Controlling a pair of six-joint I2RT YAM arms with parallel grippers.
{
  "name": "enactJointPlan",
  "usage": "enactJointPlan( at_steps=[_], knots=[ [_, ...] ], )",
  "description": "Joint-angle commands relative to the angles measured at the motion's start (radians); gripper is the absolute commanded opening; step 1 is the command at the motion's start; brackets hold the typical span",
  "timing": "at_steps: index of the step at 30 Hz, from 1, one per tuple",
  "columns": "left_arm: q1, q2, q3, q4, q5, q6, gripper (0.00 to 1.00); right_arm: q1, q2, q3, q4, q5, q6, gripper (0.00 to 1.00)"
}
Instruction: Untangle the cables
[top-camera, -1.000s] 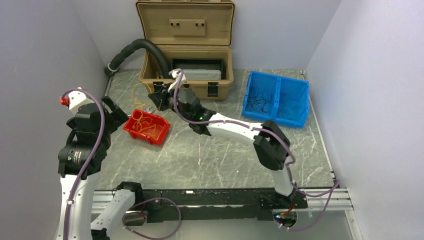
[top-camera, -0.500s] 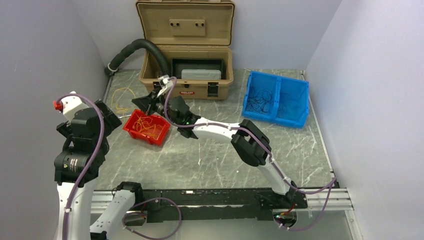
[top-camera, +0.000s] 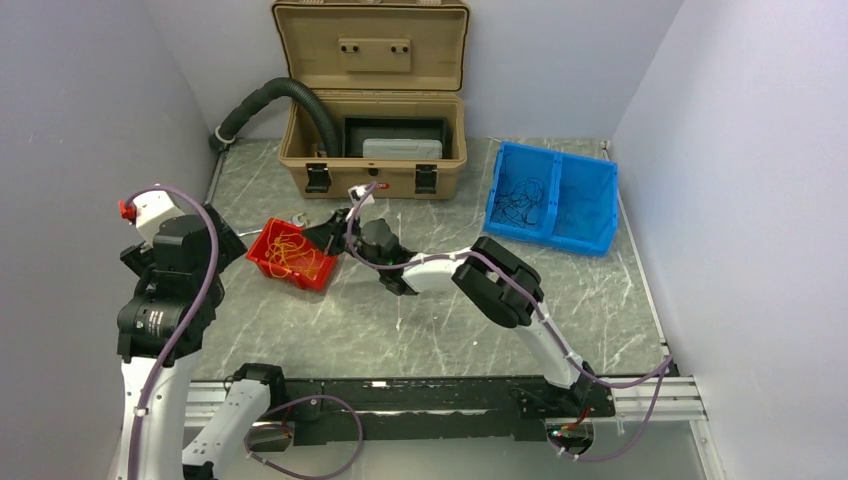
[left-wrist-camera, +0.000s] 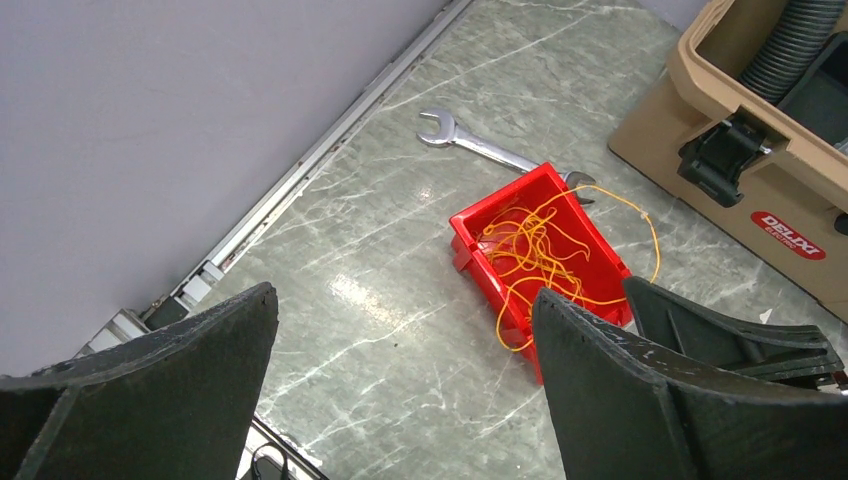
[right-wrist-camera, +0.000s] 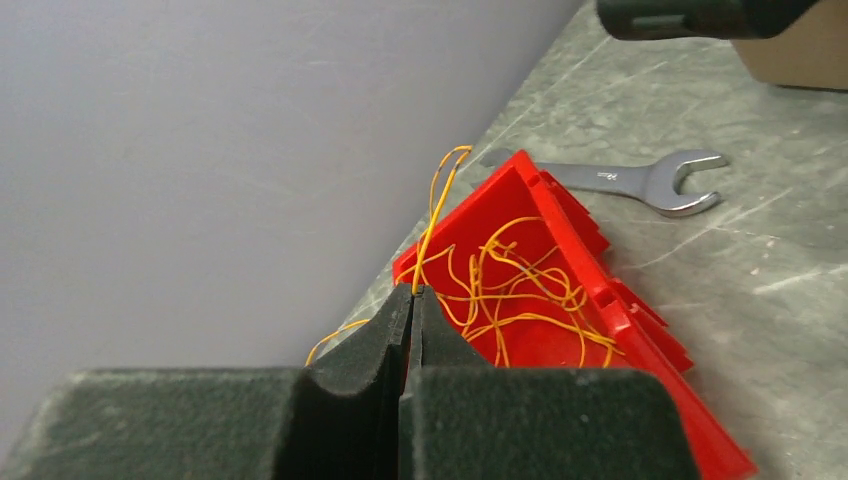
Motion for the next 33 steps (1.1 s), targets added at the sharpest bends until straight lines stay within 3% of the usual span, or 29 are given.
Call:
enactJointPlan(
  at_steps=[1, 7, 21, 33],
  knots=[
    [0.004, 0.006, -0.007, 0.031, -0.001, 0.005, 0.99, -0.005, 0.012, 0.025, 0.017, 0.055, -0.002, 0.00],
    [0.004, 0.013, -0.008, 0.023, -0.004, 0.020, 0.99, 0.014, 0.055, 0.188, -0.262, 0.121, -0.160, 0.00],
    [0.004, 0.057, -0.045, 0.011, 0.042, 0.050, 1.00, 0.076, 0.200, 0.329, -0.527, 0.145, -0.582, 0.00],
    [0.006, 0.103, -0.058, 0.017, 0.081, 0.044, 0.99, 0.077, 0.108, 0.311, -0.567, 0.138, -0.592, 0.00]
  ],
)
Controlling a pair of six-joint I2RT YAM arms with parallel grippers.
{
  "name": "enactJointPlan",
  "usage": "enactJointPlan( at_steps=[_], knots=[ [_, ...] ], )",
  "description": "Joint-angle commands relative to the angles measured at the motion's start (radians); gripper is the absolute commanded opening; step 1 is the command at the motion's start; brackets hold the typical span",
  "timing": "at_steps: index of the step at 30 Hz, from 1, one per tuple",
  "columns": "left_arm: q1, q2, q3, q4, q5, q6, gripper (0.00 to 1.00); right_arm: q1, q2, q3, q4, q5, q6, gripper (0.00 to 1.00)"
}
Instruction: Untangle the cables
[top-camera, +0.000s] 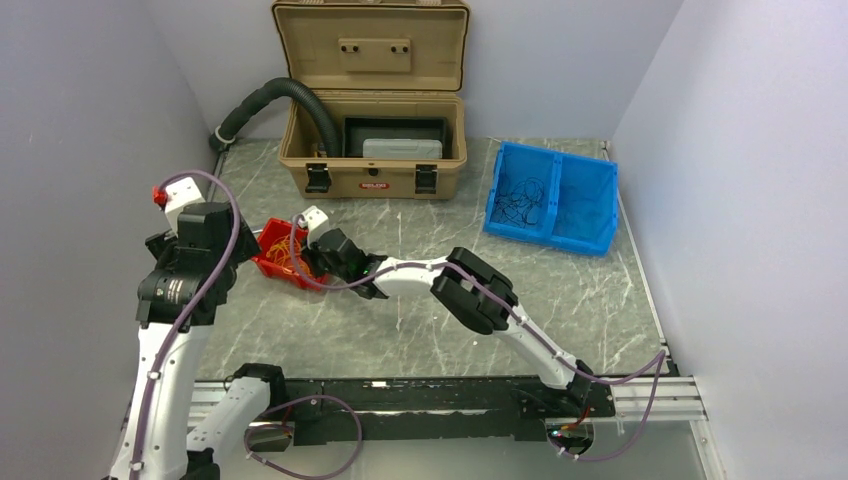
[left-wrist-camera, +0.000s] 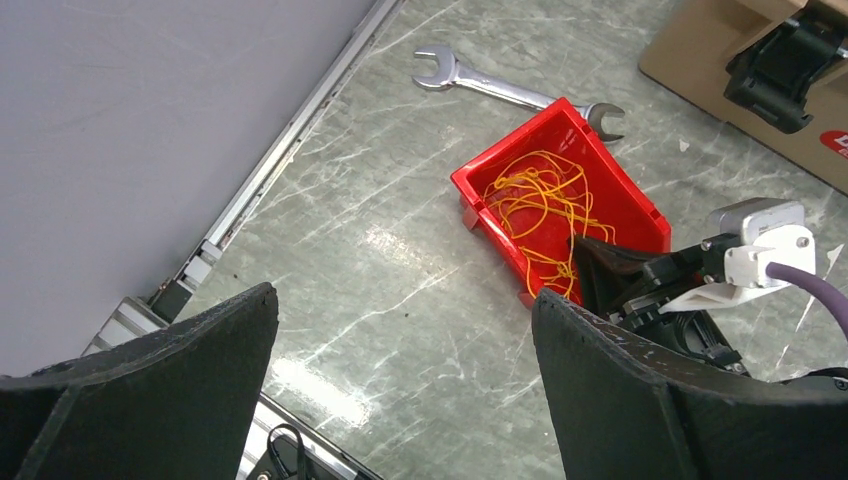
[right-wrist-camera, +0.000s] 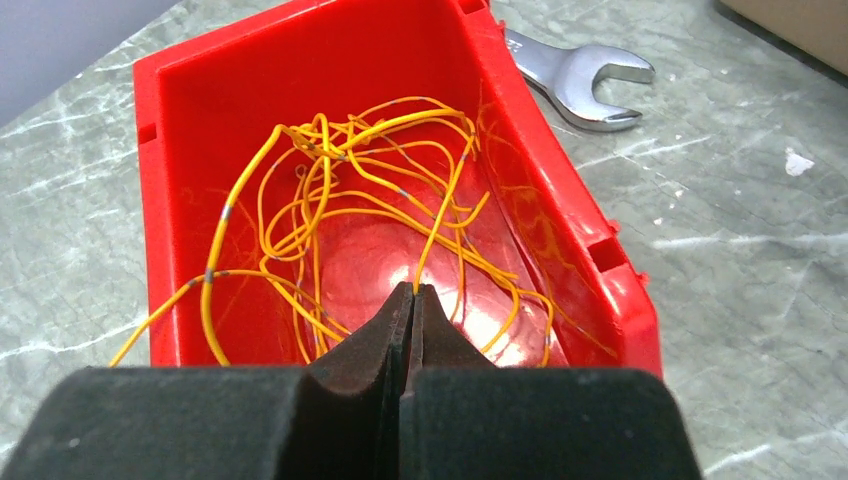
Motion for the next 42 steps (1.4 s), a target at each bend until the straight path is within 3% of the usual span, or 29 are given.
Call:
enactJointPlan(
  at_steps=[1, 5, 8, 11, 17, 24, 34, 42],
  knots=[
    [0.006, 0.024, -0.004, 0.016, 0.019, 0.008, 0.99, -0.004, -0.091, 0.010, -0.089, 0.021, -0.017, 0.00],
    [0.006, 0.032, 0.009, 0.020, 0.005, 0.013, 0.99, -0.004, -0.126, 0.065, -0.198, 0.071, 0.004, 0.02],
    [0.006, 0.032, 0.014, 0.024, 0.003, 0.021, 0.99, -0.006, -0.153, 0.078, -0.258, 0.103, 0.025, 0.18],
    [0.006, 0.026, 0.013, 0.023, 0.011, 0.021, 0.99, -0.011, -0.184, 0.063, -0.287, 0.120, 0.051, 0.24],
    [0.006, 0.005, 0.002, 0.027, 0.004, 0.025, 0.99, -0.032, -0.260, 0.025, -0.283, 0.038, 0.094, 0.34],
    [0.006, 0.005, 0.007, 0.035, -0.026, 0.042, 0.99, -0.036, -0.256, 0.112, -0.350, -0.060, 0.095, 0.46],
    [0.006, -0.009, -0.004, 0.041, -0.016, 0.048, 0.99, -0.036, -0.140, 0.241, -0.381, -0.234, 0.125, 0.44],
    [0.006, -0.006, -0.003, 0.044, -0.013, 0.052, 0.99, -0.036, -0.080, 0.281, -0.389, -0.265, 0.155, 0.43]
  ],
)
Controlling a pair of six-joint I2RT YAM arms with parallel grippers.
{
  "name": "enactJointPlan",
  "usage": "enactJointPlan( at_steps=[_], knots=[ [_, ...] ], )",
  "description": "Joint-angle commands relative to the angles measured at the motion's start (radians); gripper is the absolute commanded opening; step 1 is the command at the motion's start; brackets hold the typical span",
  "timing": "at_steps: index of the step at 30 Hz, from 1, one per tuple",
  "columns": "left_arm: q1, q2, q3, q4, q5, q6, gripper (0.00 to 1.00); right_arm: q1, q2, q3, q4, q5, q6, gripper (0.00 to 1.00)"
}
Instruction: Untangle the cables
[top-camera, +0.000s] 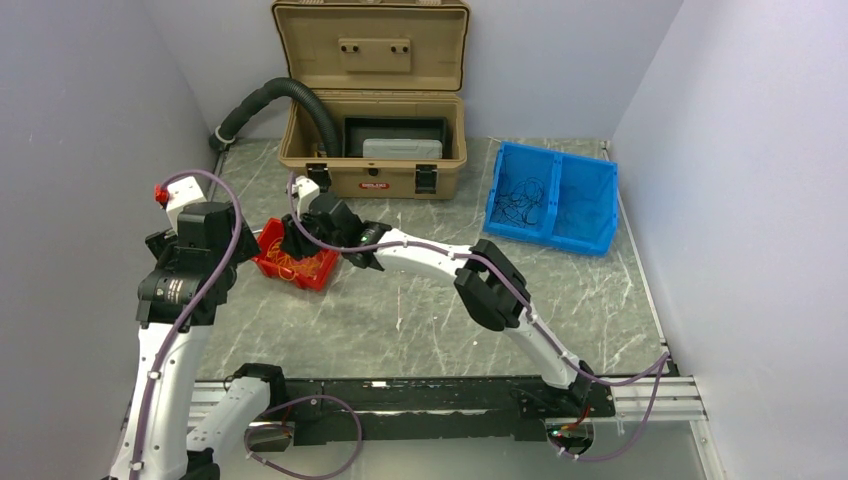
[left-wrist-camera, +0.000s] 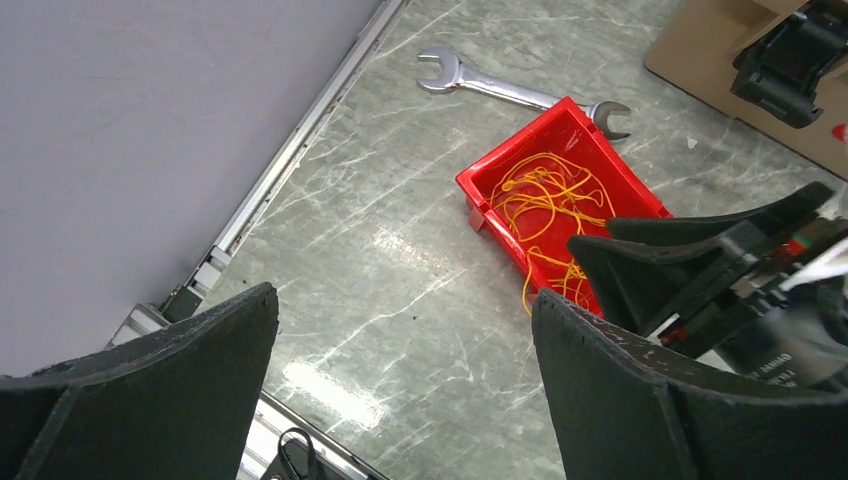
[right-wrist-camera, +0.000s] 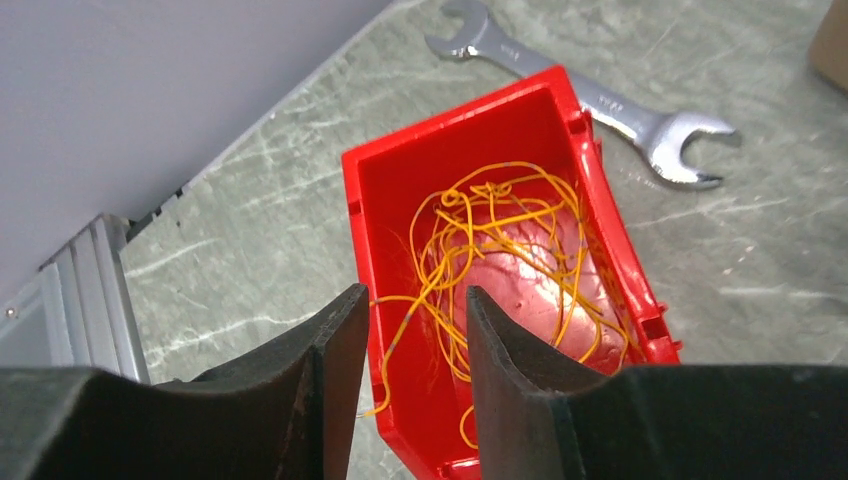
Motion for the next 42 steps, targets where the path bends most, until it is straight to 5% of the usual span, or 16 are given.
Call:
enactJointPlan(
  at_steps=[1, 7, 13, 27, 32, 36, 42],
  knots=[
    [0.006, -0.007, -0.001, 0.037, -0.014, 0.022, 0.99, 0.002, 0.028, 0.052, -0.008, -0.040, 0.023, 0.43],
    [0.006, -0.007, -0.007, 0.044, -0.017, 0.022, 0.99, 0.003, 0.053, 0.070, -0.015, -0.056, 0.030, 0.34],
    [0.006, -0.006, -0.015, 0.048, -0.017, 0.022, 0.99, 0.001, 0.054, 0.072, -0.026, -0.015, 0.018, 0.00],
    [0.006, -0.013, -0.010, 0.039, 0.004, 0.033, 1.00, -0.012, 0.161, 0.043, 0.127, 0.082, -0.106, 0.00],
    [0.006, -0.014, -0.011, 0.047, 0.030, 0.037, 0.99, -0.012, 0.086, -0.006, 0.141, 0.089, -0.091, 0.31],
    [0.007, 0.010, 0.015, 0.045, 0.094, 0.043, 1.00, -0.013, -0.047, -0.051, 0.128, 0.115, -0.109, 0.43],
    [0.006, -0.004, -0.018, 0.146, 0.325, 0.111, 0.99, -0.017, -0.319, -0.313, 0.238, 0.122, -0.115, 0.78]
  ],
)
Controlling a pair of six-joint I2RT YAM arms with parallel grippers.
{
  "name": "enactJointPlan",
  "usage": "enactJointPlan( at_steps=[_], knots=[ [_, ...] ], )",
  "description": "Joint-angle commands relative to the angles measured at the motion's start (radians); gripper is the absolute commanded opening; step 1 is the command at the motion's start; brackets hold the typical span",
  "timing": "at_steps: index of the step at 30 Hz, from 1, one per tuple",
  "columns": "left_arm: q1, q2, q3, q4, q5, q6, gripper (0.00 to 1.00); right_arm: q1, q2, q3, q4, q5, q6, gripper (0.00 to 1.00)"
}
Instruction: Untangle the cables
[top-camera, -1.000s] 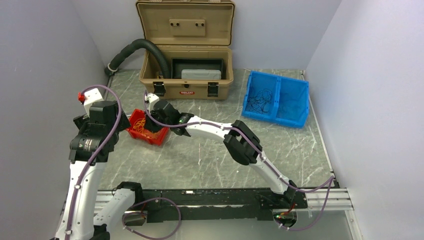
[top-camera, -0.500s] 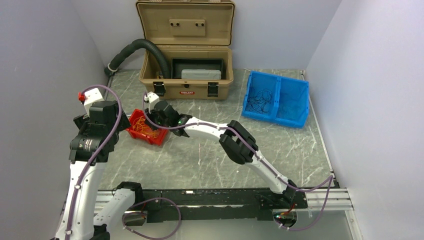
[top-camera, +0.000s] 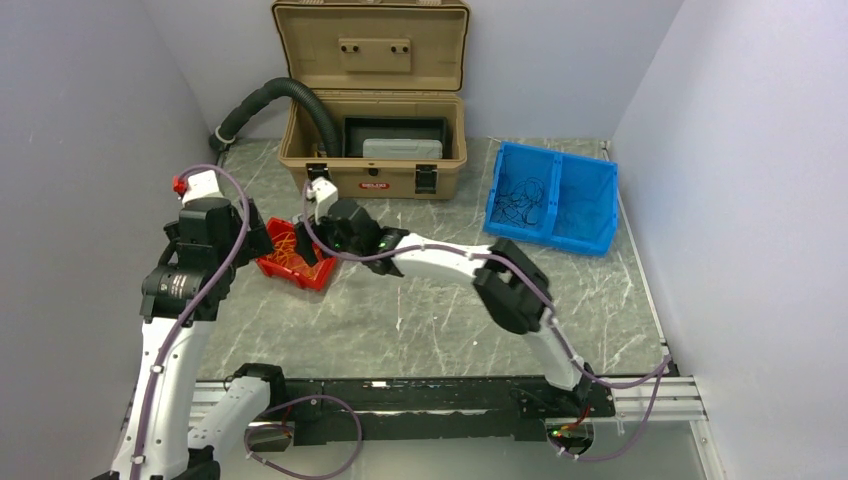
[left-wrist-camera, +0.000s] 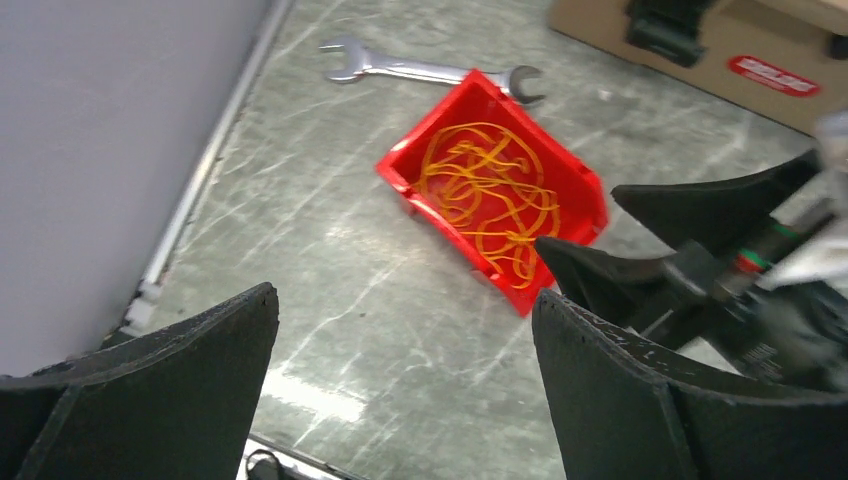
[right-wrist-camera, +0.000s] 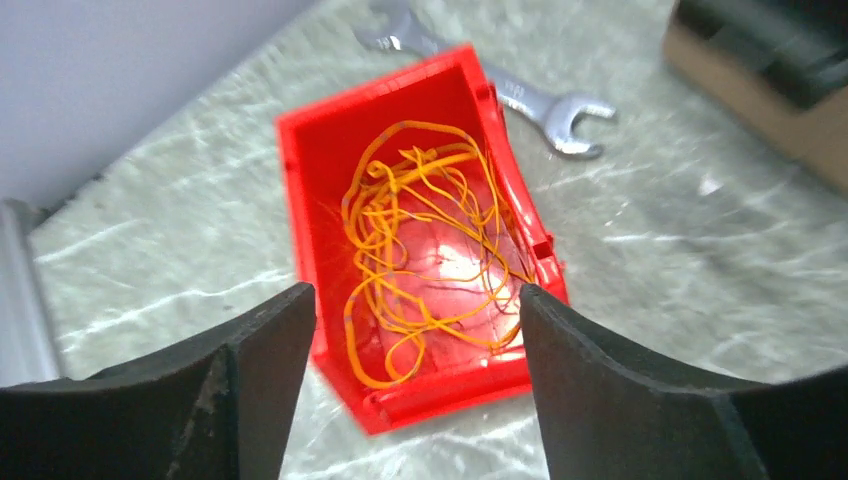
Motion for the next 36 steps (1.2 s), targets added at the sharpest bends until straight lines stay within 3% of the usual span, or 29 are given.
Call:
enactJointPlan(
  at_steps=[1, 7, 10, 18, 24, 28, 31, 36],
  knots=[
    [0.004, -0.019, -0.014, 0.115, 0.204, 0.047, 0.99, -0.013, -0.298, -0.163, 0.163, 0.043, -0.009, 0.81],
    [0.001, -0.018, -0.072, 0.224, 0.408, -0.004, 0.99, -0.092, -0.579, -0.446, 0.162, 0.045, 0.066, 0.91],
    [-0.018, 0.010, -0.087, 0.266, 0.502, -0.021, 0.99, -0.188, -0.726, -0.575, 0.111, -0.009, 0.131, 0.92],
    [-0.255, 0.114, -0.150, 0.394, 0.433, -0.117, 0.99, -0.448, -1.152, -0.877, -0.083, -0.039, 0.133, 0.97],
    [-0.412, 0.221, -0.205, 0.511, 0.350, -0.134, 0.99, -0.784, -1.358, -1.046, -0.179, -0.302, 0.217, 0.96],
    [-0.461, 0.167, -0.349, 0.683, 0.266, -0.132, 0.99, -0.890, -1.531, -1.127, -0.247, -0.200, 0.195, 0.97],
    [-0.468, 0.099, -0.487, 0.809, 0.206, -0.147, 0.99, -0.899, -1.621, -1.187, -0.270, -0.003, 0.195, 0.98],
    [-0.473, 0.051, -0.666, 0.982, 0.176, -0.117, 0.99, -0.899, -1.767, -1.398, -0.080, 0.147, 0.112, 1.00]
  ],
)
